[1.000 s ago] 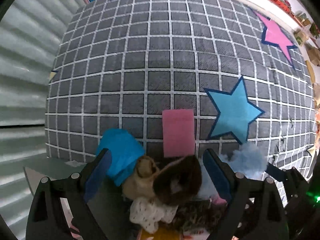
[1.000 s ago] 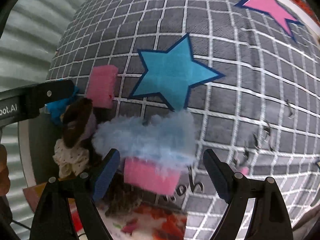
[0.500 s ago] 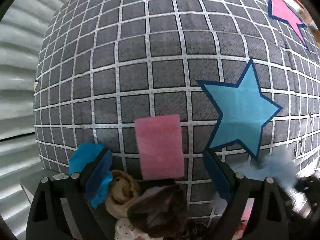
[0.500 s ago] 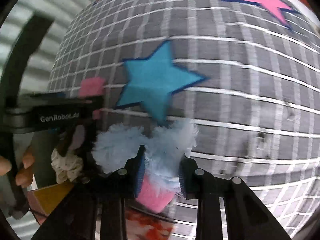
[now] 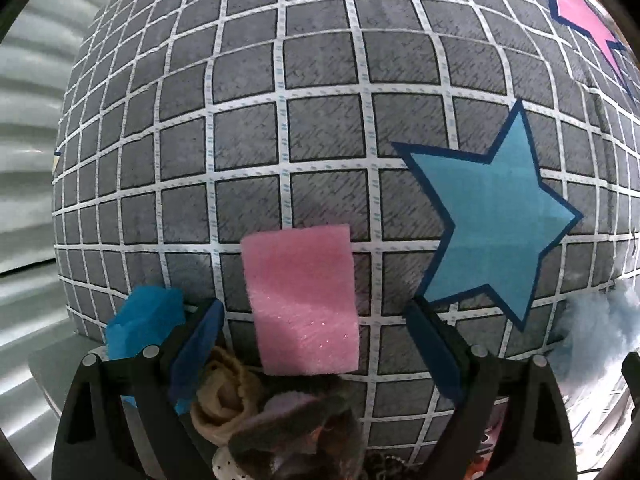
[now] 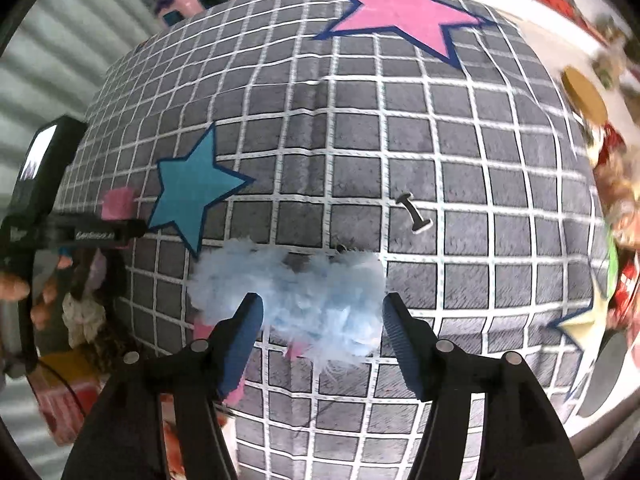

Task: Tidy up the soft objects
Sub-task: 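Grasp the pink sponge with left tool while right tool grasps the light-blue boa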

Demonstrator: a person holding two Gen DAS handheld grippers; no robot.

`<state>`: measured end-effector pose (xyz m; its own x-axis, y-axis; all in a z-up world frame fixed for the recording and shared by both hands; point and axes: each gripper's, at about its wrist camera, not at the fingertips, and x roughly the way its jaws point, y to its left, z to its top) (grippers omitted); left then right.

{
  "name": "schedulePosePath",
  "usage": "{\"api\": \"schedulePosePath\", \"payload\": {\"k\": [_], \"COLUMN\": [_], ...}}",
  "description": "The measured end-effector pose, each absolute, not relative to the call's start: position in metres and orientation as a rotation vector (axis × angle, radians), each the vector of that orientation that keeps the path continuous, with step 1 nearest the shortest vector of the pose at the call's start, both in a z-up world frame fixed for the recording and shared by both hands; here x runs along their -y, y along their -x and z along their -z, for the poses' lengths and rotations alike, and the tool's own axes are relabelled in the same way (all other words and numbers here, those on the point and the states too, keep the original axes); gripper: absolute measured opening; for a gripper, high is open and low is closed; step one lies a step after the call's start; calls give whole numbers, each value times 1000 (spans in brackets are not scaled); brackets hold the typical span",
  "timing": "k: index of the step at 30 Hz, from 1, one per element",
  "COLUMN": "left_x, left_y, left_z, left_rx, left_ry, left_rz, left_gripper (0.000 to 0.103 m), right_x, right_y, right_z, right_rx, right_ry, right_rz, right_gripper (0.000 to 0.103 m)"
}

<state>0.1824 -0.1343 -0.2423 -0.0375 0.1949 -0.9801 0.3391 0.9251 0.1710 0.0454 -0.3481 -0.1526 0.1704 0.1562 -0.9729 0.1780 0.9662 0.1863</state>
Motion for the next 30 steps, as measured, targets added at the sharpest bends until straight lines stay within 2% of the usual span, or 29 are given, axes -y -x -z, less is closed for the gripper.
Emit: {"api": "schedulePosePath", "payload": {"k": [6, 10, 12, 16, 18, 19, 20, 22, 30], "left_x": [145, 128, 124, 111, 104, 99, 100, 105, 123], "left_y": [-184, -194, -195, -199, -200, -200, -199, -197, -185], "left_z": [252, 252, 253, 255, 255, 251, 248, 241, 201], "left_rx": [-1616, -1613, -1620, -1643, -1642, -1646, -1650, -1649, -1532], "left_ry": [-400, -409, -394, -361, -350, -336, -322, -328, -351], "left_rz": [128, 106, 107, 129, 153, 178, 202, 241, 291], "left_gripper": [95, 103, 103, 103, 96, 86, 70, 49, 49], "right_x": [298, 268, 260, 261, 263, 268, 271, 281, 326], "right_y": [-78, -86, -88, -93, -94, -94, -94, -93, -79], "right_z": [170, 191, 200, 214, 214, 212, 209, 206, 175], "right_rx": [-1424, -1457, -1473, -1509, -1531, -1535, -1534, -1538, -1466], "right_ry": [-159, -8, 50, -11, -42, -60, -103, -167, -349], "right_rz": [-101, -171, -199, -207, -199, -199, -209, -188, -124], "right_gripper": [64, 64, 64, 64, 60, 42, 34, 30, 29]}}
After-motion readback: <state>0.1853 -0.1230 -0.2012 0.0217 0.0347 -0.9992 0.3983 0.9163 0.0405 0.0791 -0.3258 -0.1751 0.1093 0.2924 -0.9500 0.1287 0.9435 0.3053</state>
